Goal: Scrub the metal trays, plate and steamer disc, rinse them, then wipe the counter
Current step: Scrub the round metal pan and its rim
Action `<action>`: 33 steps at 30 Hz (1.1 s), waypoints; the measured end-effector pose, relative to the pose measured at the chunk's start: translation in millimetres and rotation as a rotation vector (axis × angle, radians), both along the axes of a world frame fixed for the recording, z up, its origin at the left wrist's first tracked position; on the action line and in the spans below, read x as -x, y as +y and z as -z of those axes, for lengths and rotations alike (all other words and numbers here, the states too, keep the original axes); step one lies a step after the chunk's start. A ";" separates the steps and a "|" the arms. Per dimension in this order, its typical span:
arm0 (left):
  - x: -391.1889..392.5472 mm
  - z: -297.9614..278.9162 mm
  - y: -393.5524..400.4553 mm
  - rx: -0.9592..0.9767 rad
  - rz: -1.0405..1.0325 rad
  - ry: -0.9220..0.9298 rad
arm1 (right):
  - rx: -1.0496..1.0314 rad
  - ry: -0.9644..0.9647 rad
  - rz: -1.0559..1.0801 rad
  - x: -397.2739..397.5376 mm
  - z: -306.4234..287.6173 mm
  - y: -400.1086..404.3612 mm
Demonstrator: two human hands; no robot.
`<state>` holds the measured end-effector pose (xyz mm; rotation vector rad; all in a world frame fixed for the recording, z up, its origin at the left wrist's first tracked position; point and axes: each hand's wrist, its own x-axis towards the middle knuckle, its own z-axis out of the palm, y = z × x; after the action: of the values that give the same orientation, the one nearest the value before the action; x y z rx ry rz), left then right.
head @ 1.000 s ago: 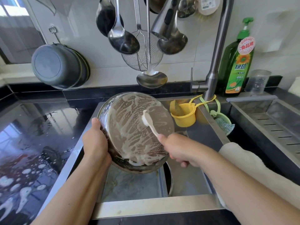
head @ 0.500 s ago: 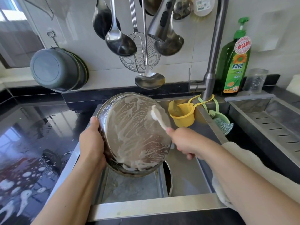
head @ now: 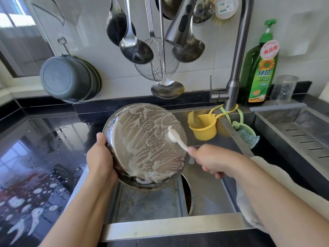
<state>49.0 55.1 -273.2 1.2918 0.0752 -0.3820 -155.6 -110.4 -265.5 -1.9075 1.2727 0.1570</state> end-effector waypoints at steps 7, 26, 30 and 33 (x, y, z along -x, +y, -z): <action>3.9 -7.8 0.5 0.035 -0.043 0.040 | -0.091 -0.030 0.065 -3.1 -9.6 2.2; -5.6 -11.0 9.7 0.005 -0.197 0.172 | -0.219 -0.123 -0.010 8.4 -4.9 5.3; -3.1 -11.2 7.7 0.019 -0.206 0.194 | -0.327 -0.195 -0.077 4.9 -4.7 10.2; -2.2 -6.4 3.0 0.012 -0.162 0.157 | -0.267 -0.206 0.021 -1.6 -2.2 6.7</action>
<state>51.2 58.1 -266.8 1.2325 0.3075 -0.3432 -154.1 -103.6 -263.3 -1.6362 1.0762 0.1102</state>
